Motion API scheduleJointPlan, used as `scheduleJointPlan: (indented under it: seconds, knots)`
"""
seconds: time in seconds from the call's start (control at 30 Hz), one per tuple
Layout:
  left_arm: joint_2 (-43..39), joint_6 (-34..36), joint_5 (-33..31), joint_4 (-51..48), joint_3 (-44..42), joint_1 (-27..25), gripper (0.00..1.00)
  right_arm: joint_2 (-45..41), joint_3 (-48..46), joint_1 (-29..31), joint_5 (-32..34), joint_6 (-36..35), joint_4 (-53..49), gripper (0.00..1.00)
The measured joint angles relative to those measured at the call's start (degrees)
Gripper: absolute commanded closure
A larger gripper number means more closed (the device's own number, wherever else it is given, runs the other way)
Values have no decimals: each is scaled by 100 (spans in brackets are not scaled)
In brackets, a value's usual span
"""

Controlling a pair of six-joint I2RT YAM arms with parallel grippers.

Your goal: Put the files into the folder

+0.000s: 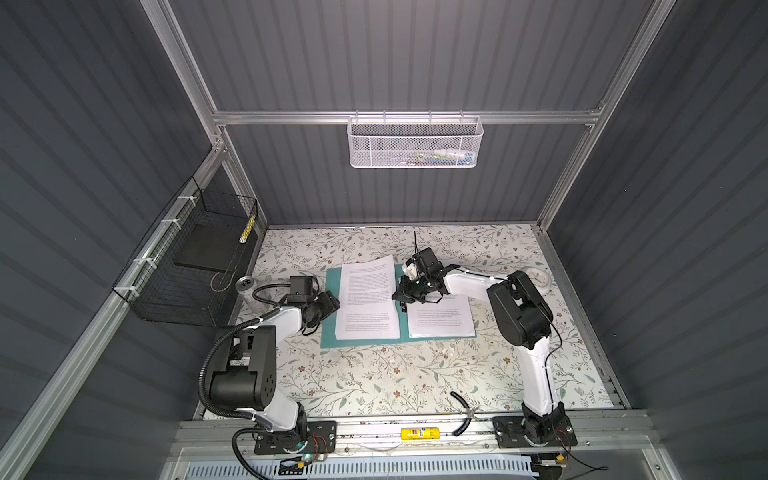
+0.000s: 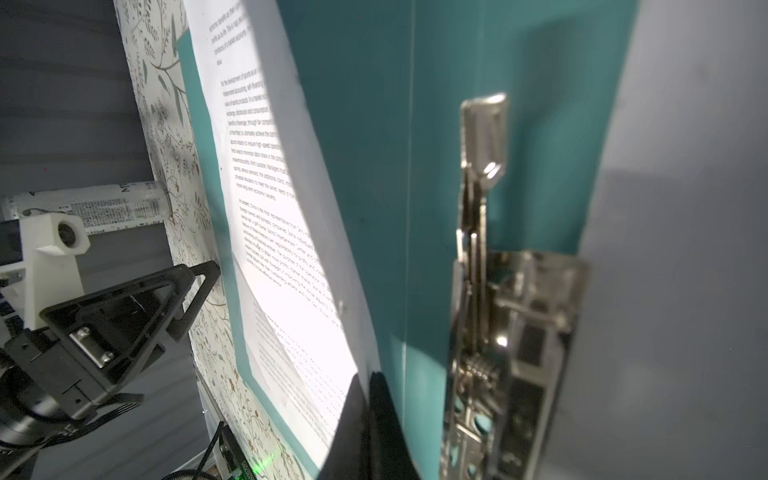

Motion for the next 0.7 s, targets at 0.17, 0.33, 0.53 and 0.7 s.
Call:
scheduleJointPlan:
  seconds: [0.17, 0.33, 0.53, 0.7]
  knots:
    - [0, 0, 0, 7, 0, 0, 26, 7, 2, -15, -28, 9, 0, 100]
    - [0, 0, 0, 4, 0, 0, 26, 68, 4, 9, -125, -31, 9, 100]
    - [0, 0, -2, 4, 0, 0, 26, 190, 83, 42, -291, -129, 7, 100]
    - [0, 0, -4, 7, 0, 0, 26, 452, 413, 116, -417, -382, -122, 100]
